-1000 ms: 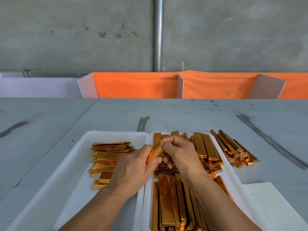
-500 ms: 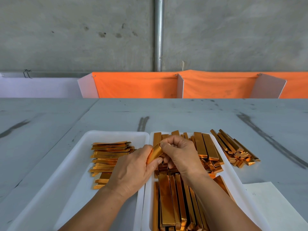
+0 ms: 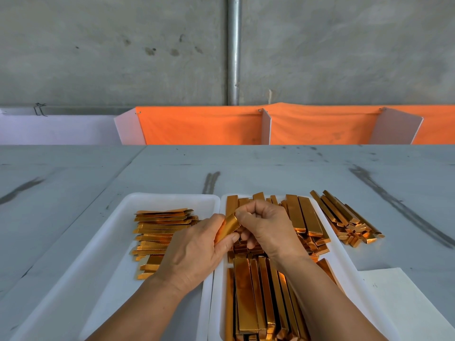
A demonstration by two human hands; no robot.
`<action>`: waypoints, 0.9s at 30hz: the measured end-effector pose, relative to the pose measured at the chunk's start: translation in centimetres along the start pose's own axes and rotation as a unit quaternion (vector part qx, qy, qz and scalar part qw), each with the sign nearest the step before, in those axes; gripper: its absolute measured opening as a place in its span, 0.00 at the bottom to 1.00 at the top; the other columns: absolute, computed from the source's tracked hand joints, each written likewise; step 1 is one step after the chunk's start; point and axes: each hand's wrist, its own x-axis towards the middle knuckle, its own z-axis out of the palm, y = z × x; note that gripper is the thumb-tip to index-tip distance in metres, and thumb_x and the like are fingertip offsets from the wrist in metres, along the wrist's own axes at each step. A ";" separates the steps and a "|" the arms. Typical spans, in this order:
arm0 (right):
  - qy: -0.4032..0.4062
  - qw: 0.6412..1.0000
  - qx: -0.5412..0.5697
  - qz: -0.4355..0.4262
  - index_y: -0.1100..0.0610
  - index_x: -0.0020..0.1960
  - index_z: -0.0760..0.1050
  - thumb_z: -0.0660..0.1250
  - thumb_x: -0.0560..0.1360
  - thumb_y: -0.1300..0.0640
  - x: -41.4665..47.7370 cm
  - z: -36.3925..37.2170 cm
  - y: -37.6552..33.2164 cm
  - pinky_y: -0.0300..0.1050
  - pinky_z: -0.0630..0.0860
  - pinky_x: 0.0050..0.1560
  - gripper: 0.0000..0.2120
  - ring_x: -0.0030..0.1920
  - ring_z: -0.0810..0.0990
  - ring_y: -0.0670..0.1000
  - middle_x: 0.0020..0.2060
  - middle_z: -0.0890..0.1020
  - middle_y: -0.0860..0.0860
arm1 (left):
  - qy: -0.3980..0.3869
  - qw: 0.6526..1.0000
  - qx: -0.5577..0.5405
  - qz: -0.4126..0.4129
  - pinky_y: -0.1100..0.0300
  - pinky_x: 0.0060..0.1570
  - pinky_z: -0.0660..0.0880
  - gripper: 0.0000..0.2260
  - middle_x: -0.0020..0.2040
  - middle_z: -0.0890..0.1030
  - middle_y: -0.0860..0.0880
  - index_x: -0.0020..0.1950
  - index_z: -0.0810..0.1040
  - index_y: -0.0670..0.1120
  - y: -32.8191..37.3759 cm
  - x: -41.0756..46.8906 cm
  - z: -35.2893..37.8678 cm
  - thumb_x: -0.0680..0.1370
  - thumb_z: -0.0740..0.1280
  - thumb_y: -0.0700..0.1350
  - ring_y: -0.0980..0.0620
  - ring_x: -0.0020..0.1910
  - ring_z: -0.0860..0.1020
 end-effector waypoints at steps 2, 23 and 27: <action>-0.011 1.000 0.006 -0.004 0.58 0.45 0.82 0.71 0.77 0.60 0.0 -0.2 -0.1 0.39 0.75 0.27 0.03 0.26 0.76 0.48 0.32 0.83 0.55 | -0.001 1.000 -0.003 -0.004 0.72 0.30 0.64 0.22 0.35 0.69 0.59 0.55 0.69 0.54 0.0 0.0 -0.1 0.75 0.49 0.68 0.59 0.32 0.73; -0.045 0.997 0.046 0.049 0.59 0.41 0.80 0.70 0.76 0.65 0.1 -0.7 -0.6 0.37 0.75 0.25 0.06 0.26 0.76 0.48 0.30 0.81 0.55 | -0.001 1.000 -0.001 0.023 0.64 0.33 0.74 0.23 0.39 0.74 0.57 0.58 0.72 0.53 0.1 -0.1 -0.4 0.77 0.50 0.67 0.57 0.34 0.75; -0.046 0.997 0.043 0.038 0.59 0.42 0.79 0.70 0.76 0.64 0.1 -0.6 -0.6 0.38 0.75 0.26 0.04 0.26 0.76 0.48 0.30 0.80 0.55 | 0.000 1.000 -0.007 0.018 0.67 0.33 0.72 0.23 0.40 0.75 0.58 0.58 0.72 0.53 0.2 -0.1 -0.3 0.77 0.51 0.67 0.57 0.35 0.76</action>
